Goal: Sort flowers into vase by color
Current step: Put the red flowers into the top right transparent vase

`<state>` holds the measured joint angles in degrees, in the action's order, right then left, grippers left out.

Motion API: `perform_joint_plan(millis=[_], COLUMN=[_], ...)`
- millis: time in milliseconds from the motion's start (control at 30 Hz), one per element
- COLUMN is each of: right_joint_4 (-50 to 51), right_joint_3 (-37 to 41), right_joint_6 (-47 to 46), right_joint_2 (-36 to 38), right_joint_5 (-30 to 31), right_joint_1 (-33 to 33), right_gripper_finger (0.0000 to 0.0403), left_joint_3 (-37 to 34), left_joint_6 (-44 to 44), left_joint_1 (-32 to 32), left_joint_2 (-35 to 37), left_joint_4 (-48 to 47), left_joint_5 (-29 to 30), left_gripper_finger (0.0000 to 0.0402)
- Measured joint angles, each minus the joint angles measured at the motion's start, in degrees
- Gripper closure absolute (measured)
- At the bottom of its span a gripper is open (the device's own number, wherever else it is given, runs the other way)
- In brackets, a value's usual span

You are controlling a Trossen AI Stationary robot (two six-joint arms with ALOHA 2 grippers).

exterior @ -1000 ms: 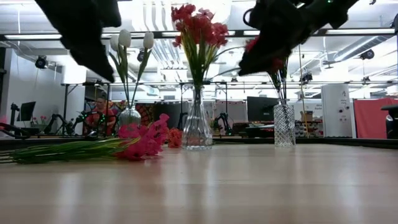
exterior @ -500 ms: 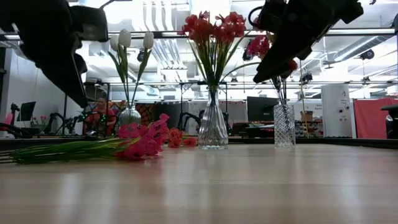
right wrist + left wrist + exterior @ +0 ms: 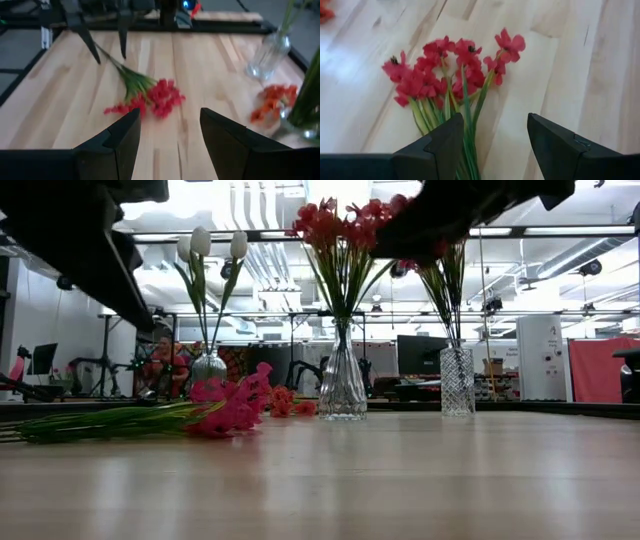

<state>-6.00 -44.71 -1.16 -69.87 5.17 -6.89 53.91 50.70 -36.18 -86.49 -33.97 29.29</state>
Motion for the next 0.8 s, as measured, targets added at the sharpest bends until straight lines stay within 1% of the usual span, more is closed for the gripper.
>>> perform_joint_plan(millis=[133,267,467,567,667,800], right_joint_4=[-2.93,-2.22,-1.53,1.06,4.42,6.84], right_joint_3=[0.0,-1.61,-4.89,-6.88,-8.89,-10.79], right_joint_6=[1.89,3.36,6.86,7.16,6.83,6.63], right_joint_2=[0.0,0.0,0.0,0.0,0.0,-0.02], right_joint_5=[0.0,0.01,2.02,2.47,2.82,2.79], right_joint_1=[-0.76,-1.34,-3.15,-3.48,-3.62,-4.46], right_gripper_finger=[0.0207,0.0207,0.0206,0.0206,0.0206,0.0206], left_joint_3=[-1.31,-2.0,-2.03,-2.05,-2.06,-2.16], left_joint_6=[5.11,9.05,10.95,11.36,11.34,11.42], left_joint_1=[-0.67,-0.66,-0.79,-1.08,-1.81,-3.47], left_joint_2=[-0.48,-0.54,-0.61,-1.32,-3.07,-6.99], left_joint_4=[-1.03,-3.75,-7.5,-7.97,-7.98,-7.86], left_joint_5=[-0.46,-4.29,-6.9,-8.5,-10.38,-11.53], left_gripper_finger=[0.02,0.0196,0.017,0.0155,0.0146,0.0148])
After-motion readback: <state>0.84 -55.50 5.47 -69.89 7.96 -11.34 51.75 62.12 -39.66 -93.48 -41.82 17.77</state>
